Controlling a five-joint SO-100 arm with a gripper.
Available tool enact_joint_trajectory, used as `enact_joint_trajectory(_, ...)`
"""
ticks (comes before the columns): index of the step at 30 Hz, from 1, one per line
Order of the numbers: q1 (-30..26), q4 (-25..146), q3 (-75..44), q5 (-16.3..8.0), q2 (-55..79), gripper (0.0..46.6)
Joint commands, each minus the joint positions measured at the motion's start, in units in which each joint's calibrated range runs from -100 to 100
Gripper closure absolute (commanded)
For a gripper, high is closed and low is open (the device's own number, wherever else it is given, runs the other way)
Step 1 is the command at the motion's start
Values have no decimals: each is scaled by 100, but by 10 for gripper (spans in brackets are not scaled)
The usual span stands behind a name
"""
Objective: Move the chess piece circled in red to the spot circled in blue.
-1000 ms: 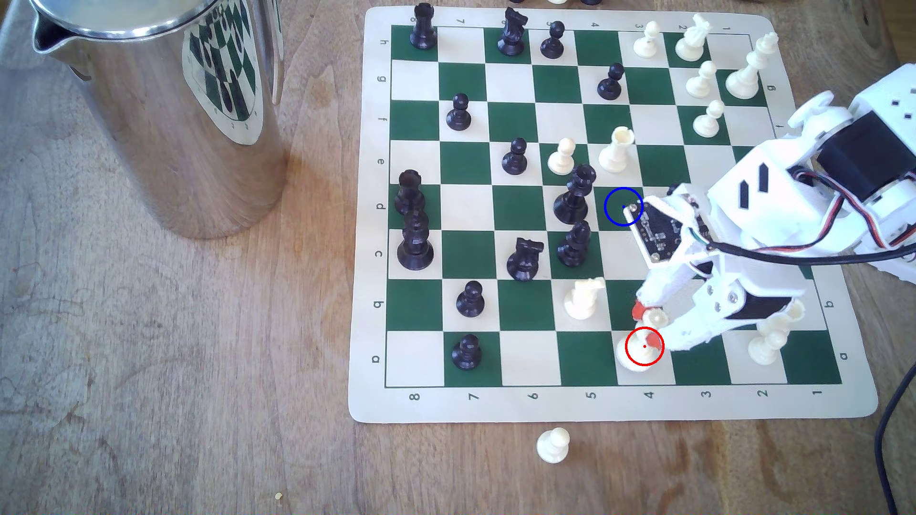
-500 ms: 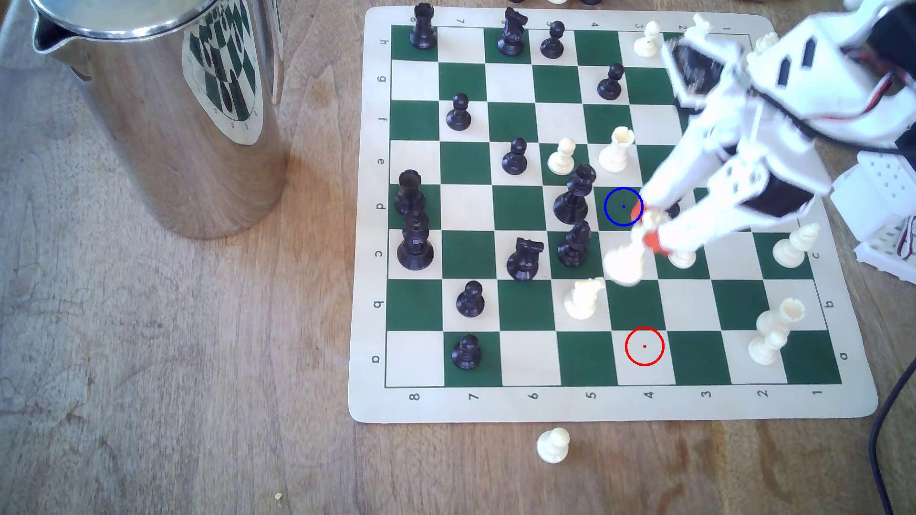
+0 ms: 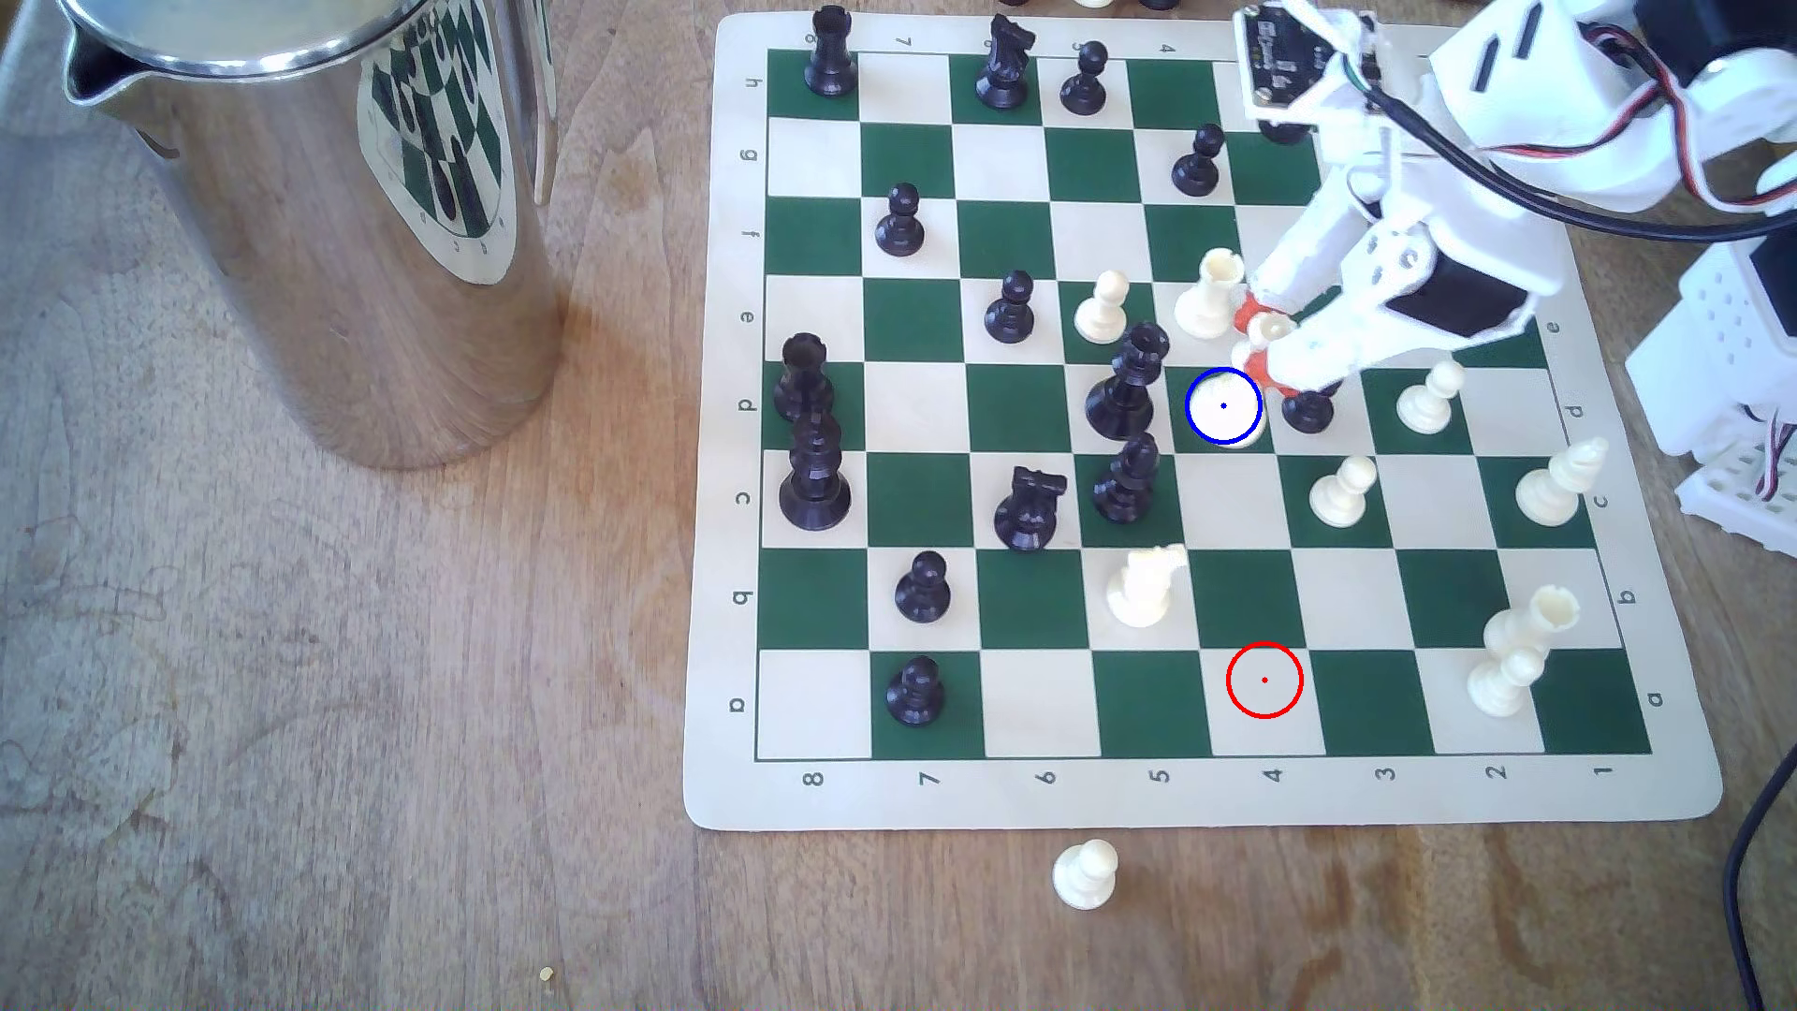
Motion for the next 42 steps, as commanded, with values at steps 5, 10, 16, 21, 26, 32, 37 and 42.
enact_joint_trajectory(5,195,-137,-2,93,399,465)
enact_joint_trajectory(10,227,-244,7,142,688,465)
enact_joint_trajectory(16,477,-284,-129,190,1121,465)
enact_joint_trajectory(21,485,-399,-129,190,1223,465)
enact_joint_trajectory(26,540,-506,-129,200,1223,465)
enact_joint_trajectory(32,532,-555,-129,195,1138,465)
enact_joint_trajectory(37,579,-555,-111,200,1061,465)
enact_joint_trajectory(42,563,-538,-65,210,1044,465)
